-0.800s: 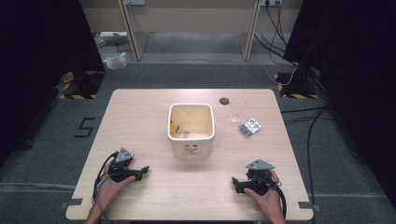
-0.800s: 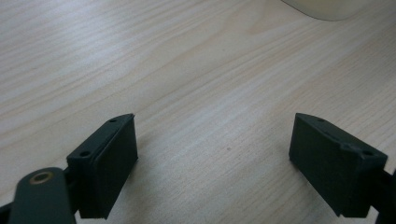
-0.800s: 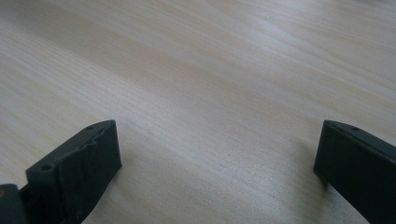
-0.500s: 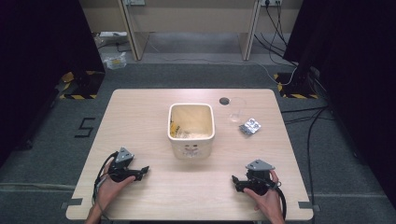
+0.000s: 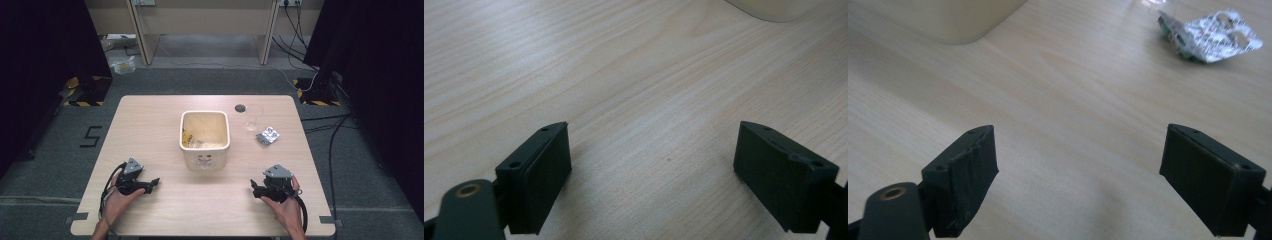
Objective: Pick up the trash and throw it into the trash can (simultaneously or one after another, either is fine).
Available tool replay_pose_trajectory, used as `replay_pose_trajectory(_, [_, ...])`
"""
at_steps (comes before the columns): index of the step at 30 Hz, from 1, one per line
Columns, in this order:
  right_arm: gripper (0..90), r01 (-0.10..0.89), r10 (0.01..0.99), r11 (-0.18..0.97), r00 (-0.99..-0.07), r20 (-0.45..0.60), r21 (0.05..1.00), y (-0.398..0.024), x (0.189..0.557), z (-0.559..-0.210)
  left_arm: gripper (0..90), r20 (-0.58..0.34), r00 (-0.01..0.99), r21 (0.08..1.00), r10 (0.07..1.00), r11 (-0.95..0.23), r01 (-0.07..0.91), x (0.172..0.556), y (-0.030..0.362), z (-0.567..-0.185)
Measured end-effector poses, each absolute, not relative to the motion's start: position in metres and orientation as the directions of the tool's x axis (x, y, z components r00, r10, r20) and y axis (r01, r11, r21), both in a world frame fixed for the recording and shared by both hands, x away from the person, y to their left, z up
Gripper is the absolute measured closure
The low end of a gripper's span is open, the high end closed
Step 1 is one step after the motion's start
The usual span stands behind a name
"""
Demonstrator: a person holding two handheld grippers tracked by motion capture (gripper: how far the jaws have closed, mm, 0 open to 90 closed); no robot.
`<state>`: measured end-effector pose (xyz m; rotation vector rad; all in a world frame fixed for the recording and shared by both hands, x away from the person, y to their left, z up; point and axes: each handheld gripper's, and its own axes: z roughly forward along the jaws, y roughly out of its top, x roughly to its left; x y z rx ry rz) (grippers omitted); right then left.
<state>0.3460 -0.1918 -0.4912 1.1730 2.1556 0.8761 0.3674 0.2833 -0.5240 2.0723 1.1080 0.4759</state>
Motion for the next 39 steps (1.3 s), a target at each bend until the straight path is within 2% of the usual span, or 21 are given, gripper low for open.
replay_pose_trajectory(12, [15.7, 0.500, 0.866, 0.444, -0.454, -0.212, 0.743, -0.185, 0.388, -0.480, 14.4, -0.016, 0.562, 0.745, 0.827, -0.365, 0.559, 0.367, 0.283, -0.524])
replay_pose_trajectory(20, [17.6, 0.521, 0.884, 0.410, -0.428, -0.187, 0.748, -0.195, 0.406, -0.487, 14.4, -0.016, 0.561, 0.745, 0.827, -0.365, 0.559, 0.367, 0.283, -0.524])
replay_pose_trajectory(26, [19.1, 0.503, 0.876, 0.442, -0.421, -0.236, 0.742, -0.192, 0.419, -0.473, 14.4, -0.016, 0.562, 0.744, 0.827, -0.365, 0.559, 0.367, 0.283, -0.524])
replay_pose_trajectory(36, [20.7, 0.513, 0.872, 0.459, -0.419, -0.255, 0.726, -0.192, 0.451, -0.462, 14.4, -0.016, 0.562, 0.744, 0.827, -0.366, 0.559, 0.367, 0.283, -0.524])
replay_pose_trajectory(39, [21.4, 0.529, 0.882, 0.431, -0.417, -0.218, 0.731, -0.192, 0.460, -0.465, 14.4, -0.016, 0.562, 0.744, 0.827, -0.365, 0.559, 0.367, 0.283, -0.524])
